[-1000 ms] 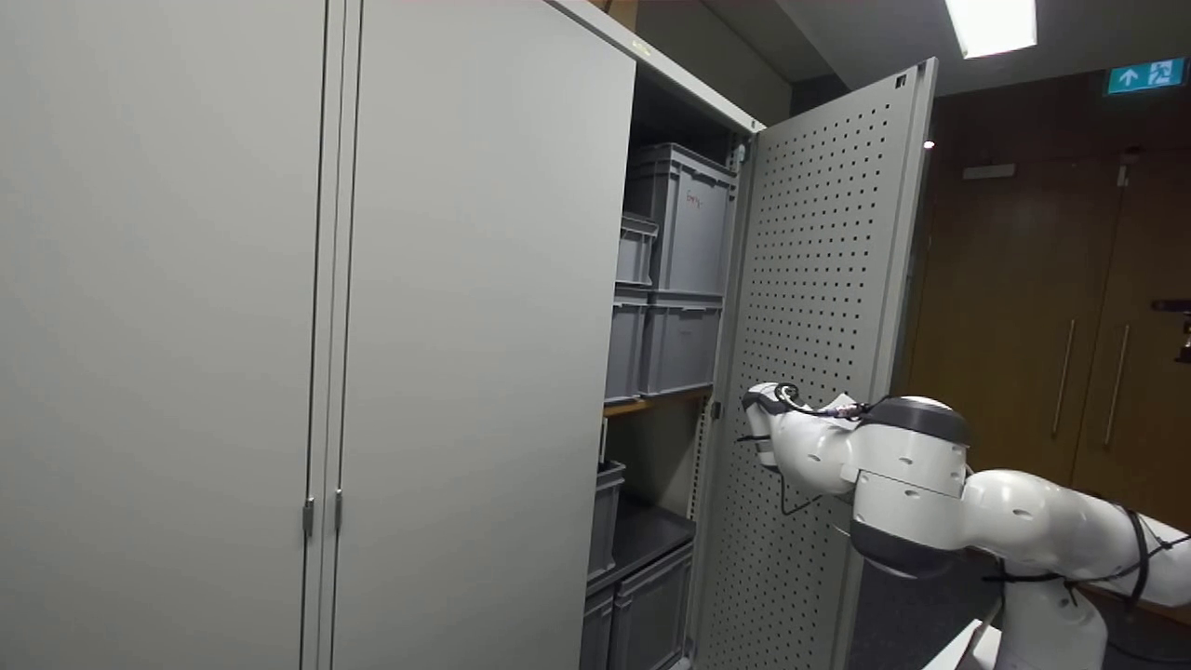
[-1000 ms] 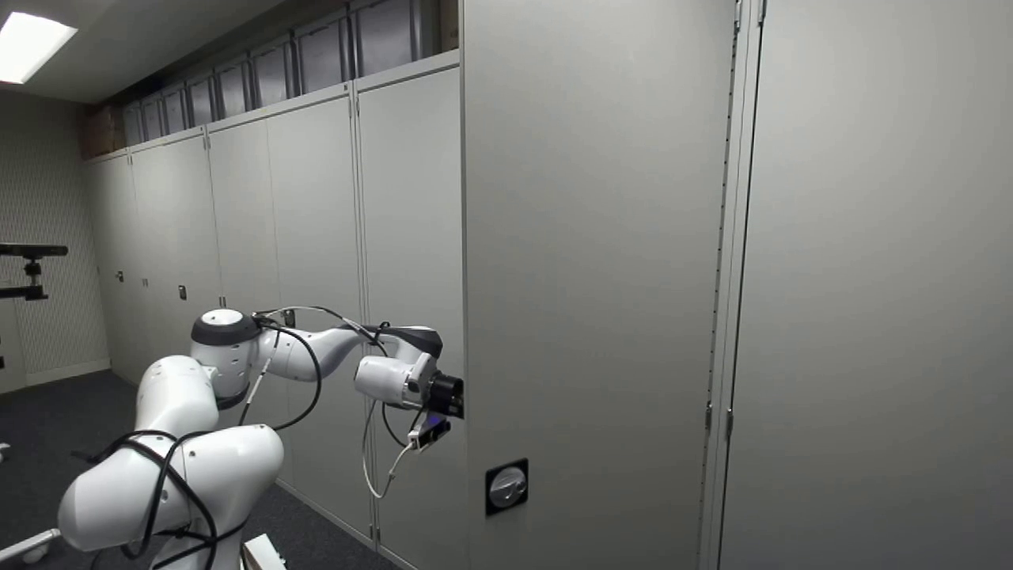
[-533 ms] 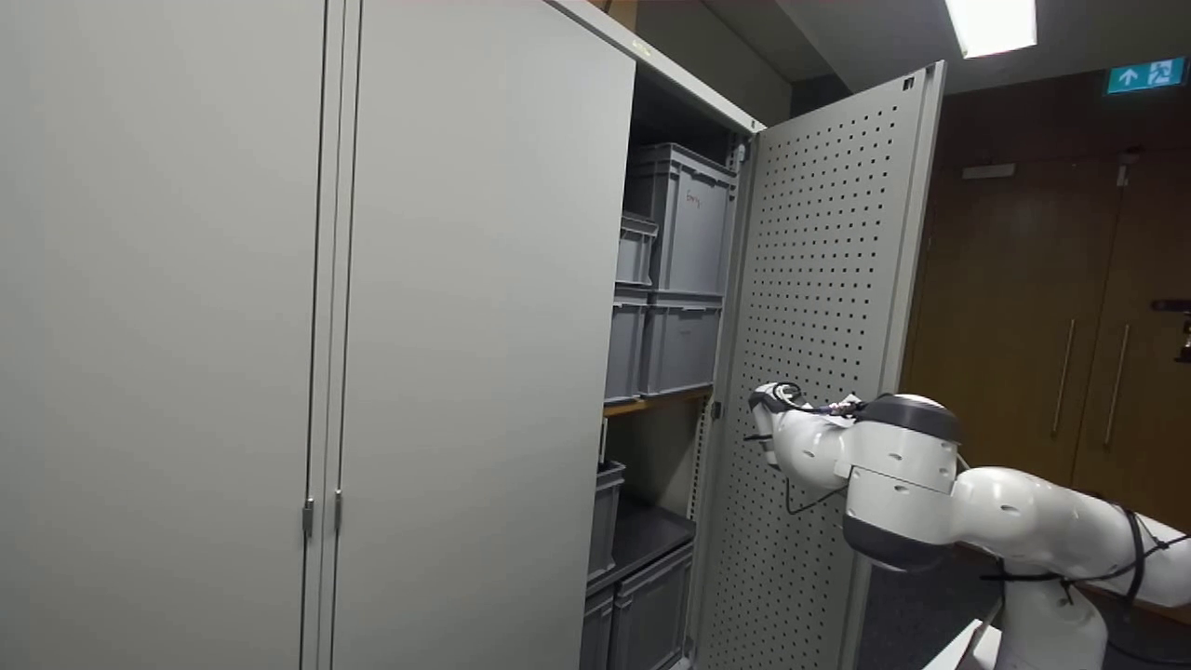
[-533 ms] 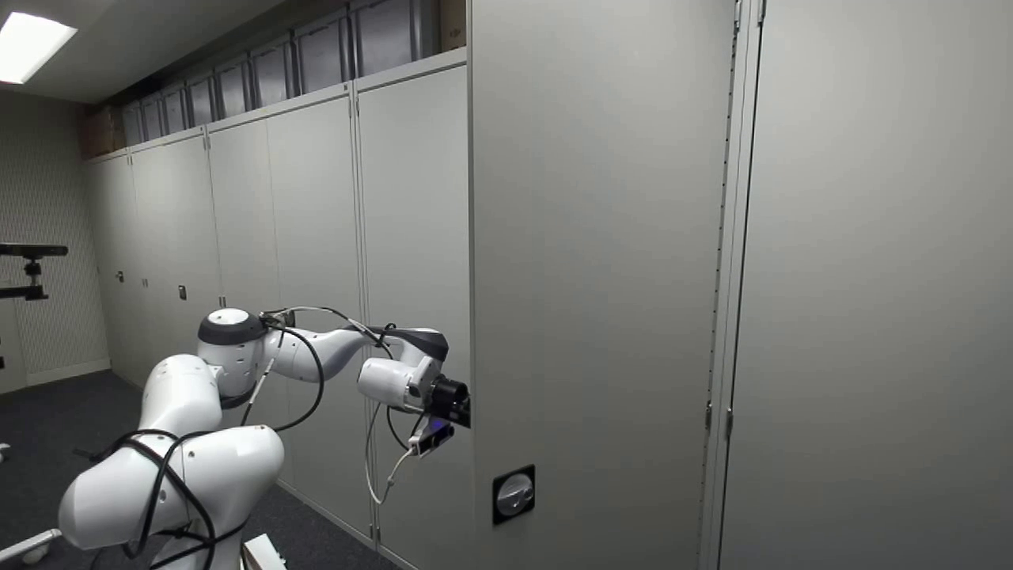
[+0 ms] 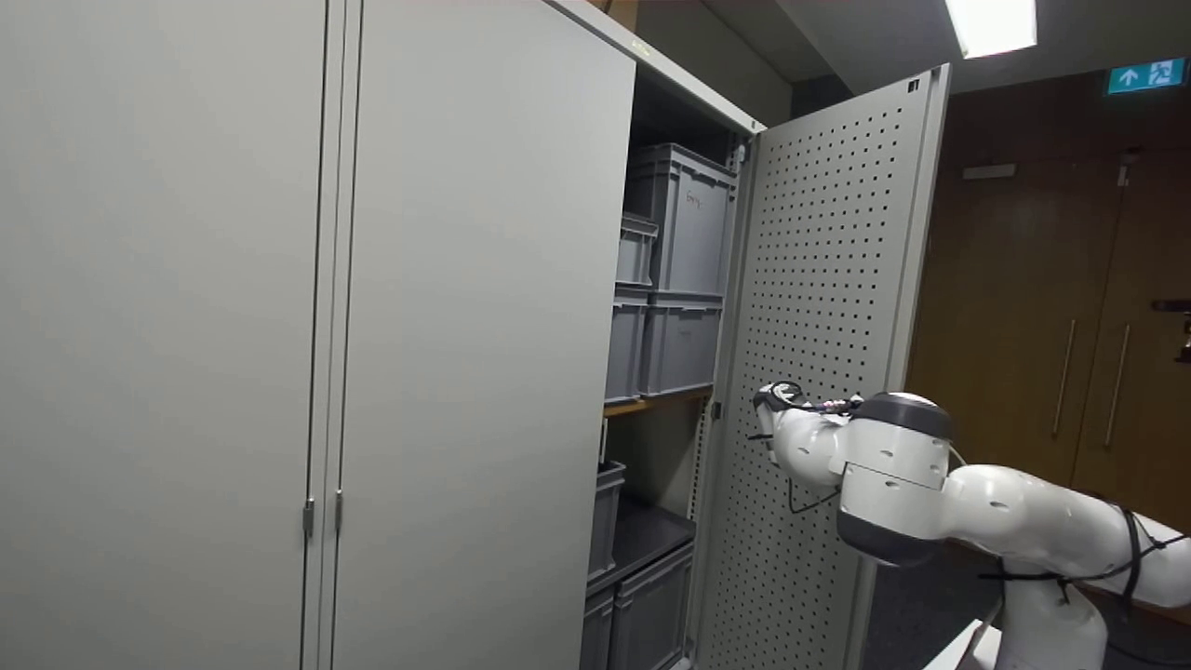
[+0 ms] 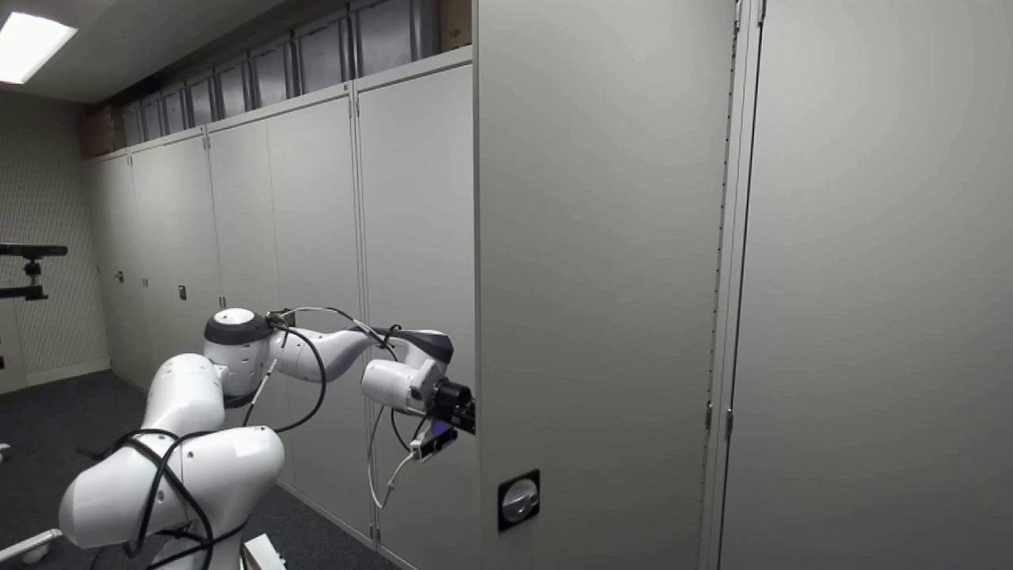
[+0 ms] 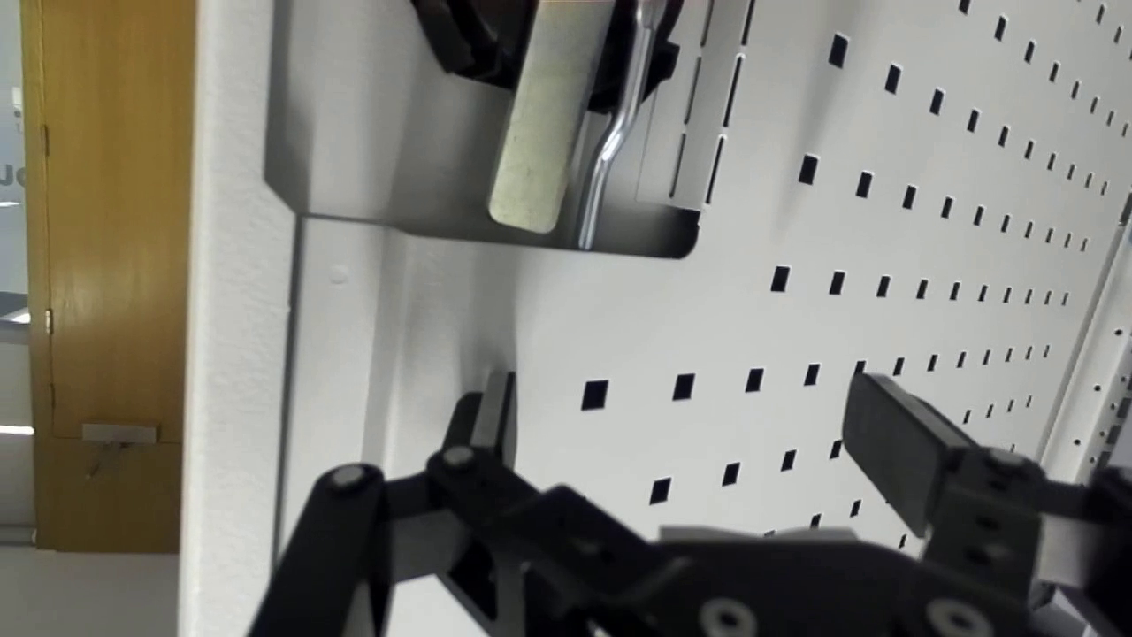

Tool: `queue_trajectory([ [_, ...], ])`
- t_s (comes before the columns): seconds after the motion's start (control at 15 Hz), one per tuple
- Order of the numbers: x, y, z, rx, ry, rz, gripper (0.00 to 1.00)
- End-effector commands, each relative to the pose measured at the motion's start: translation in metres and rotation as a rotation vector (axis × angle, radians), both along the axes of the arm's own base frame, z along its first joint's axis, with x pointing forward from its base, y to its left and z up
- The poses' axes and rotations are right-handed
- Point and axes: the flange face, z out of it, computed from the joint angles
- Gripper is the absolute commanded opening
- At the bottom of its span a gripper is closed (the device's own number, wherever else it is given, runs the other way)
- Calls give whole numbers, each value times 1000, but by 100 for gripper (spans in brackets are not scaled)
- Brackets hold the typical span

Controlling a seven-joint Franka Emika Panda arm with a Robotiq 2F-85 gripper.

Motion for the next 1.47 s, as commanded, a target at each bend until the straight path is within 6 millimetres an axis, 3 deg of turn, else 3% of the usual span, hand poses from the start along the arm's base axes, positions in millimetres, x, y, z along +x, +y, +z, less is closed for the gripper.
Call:
queue_trajectory([
  [0.0,-9,-17,1,21,-9,-47,100],
  [1.4,-18,-61,-3,36,-1,-154,100],
])
